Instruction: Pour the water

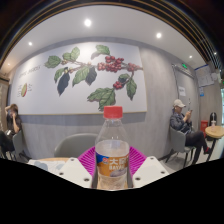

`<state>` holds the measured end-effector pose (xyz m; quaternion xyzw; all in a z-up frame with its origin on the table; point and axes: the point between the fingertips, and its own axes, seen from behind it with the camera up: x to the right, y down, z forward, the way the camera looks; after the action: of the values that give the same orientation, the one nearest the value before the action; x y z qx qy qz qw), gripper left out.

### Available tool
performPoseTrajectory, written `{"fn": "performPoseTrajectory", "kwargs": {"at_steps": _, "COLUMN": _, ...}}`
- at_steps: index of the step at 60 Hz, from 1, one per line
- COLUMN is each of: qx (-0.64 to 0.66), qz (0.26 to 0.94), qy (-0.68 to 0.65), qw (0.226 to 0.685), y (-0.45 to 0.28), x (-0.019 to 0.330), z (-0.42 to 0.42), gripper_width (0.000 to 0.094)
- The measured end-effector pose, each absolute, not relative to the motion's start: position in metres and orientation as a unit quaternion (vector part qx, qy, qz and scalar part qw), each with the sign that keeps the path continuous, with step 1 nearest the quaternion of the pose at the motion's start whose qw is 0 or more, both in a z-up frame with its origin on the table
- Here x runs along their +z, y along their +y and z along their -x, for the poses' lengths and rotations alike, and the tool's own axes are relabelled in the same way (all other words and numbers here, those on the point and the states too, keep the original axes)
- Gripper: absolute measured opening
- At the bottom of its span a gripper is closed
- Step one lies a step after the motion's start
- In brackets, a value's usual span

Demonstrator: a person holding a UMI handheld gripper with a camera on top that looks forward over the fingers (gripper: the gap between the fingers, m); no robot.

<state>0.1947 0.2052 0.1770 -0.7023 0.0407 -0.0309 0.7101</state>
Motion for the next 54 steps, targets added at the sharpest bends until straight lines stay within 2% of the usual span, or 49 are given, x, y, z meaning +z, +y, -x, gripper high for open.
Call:
{"fn": "performPoseTrajectory", "kwargs": {"at_steps": 3, "qx": -0.034, "qz": 0.718, "qy": 0.03, "qw": 0.694, "y": 0.209, "x": 0.164, "z": -0.192, "gripper_width": 0.0401}}
{"fn": "performPoseTrajectory", "kwargs": {"at_steps": 4, "qx": -0.034, "qz": 0.718, "qy": 0.025, "qw": 0.694, "y": 0.21, "x": 0.148, "z": -0.199, "gripper_width": 0.0402}}
{"fn": "performPoseTrajectory", "kwargs": {"at_steps": 6, "qx": -0.036, "qz": 0.723, "qy": 0.02, "qw": 0.689, "y": 0.209, "x": 0.159, "z": -0.179, "gripper_width": 0.04}}
{"fn": "performPoseTrajectory", "kwargs": {"at_steps": 7, "qx": -0.035, "qz": 0.721, "qy": 0.013, "qw": 0.692, "y": 0.213, "x": 0.147, "z": -0.191, "gripper_width": 0.04}}
{"fn": "performPoseTrajectory", "kwargs": {"at_steps": 9, "qx": -0.044, "qz": 0.727, "qy": 0.01, "qw": 0.685, "y": 0.211, "x": 0.153, "z": -0.176, "gripper_width": 0.0401}}
{"fn": "performPoseTrajectory", "kwargs": {"at_steps": 10, "qx": -0.045, "qz": 0.727, "qy": 0.004, "qw": 0.686, "y": 0.214, "x": 0.14, "z": -0.188, "gripper_width": 0.0402}}
{"fn": "performPoseTrajectory", "kwargs": {"at_steps": 12, "qx": -0.046, "qz": 0.718, "qy": 0.004, "qw": 0.694, "y": 0.211, "x": 0.149, "z": -0.181, "gripper_width": 0.0401}}
{"fn": "performPoseTrajectory", "kwargs": {"at_steps": 23, "qx": -0.023, "qz": 0.719, "qy": 0.021, "qw": 0.694, "y": 0.208, "x": 0.148, "z": -0.187, "gripper_width": 0.0402}}
{"fn": "performPoseTrajectory", "kwargs": {"at_steps": 29, "qx": -0.02, "qz": 0.728, "qy": 0.026, "qw": 0.685, "y": 0.209, "x": 0.147, "z": -0.192, "gripper_width": 0.0577}}
{"fn": "performPoseTrajectory", "kwargs": {"at_steps": 33, "qx": -0.026, "qz": 0.756, "qy": 0.037, "qw": 0.653, "y": 0.202, "x": 0.134, "z": -0.195, "gripper_width": 0.0867}}
{"fn": "performPoseTrajectory", "kwargs": {"at_steps": 43, "qx": 0.007, "qz": 0.761, "qy": 0.042, "qw": 0.648, "y": 0.161, "x": 0.14, "z": -0.173, "gripper_width": 0.0847}}
{"fn": "performPoseTrajectory", "kwargs": {"at_steps": 49, "qx": 0.021, "qz": 0.764, "qy": 0.036, "qw": 0.644, "y": 0.108, "x": 0.145, "z": -0.158, "gripper_width": 0.0845}}
{"fn": "performPoseTrajectory", "kwargs": {"at_steps": 52, "qx": 0.03, "qz": 0.765, "qy": 0.035, "qw": 0.642, "y": 0.083, "x": 0.158, "z": -0.141, "gripper_width": 0.0848}}
{"fn": "performPoseTrajectory", "kwargs": {"at_steps": 54, "qx": 0.041, "qz": 0.762, "qy": 0.035, "qw": 0.645, "y": 0.062, "x": 0.153, "z": -0.134, "gripper_width": 0.0848}}
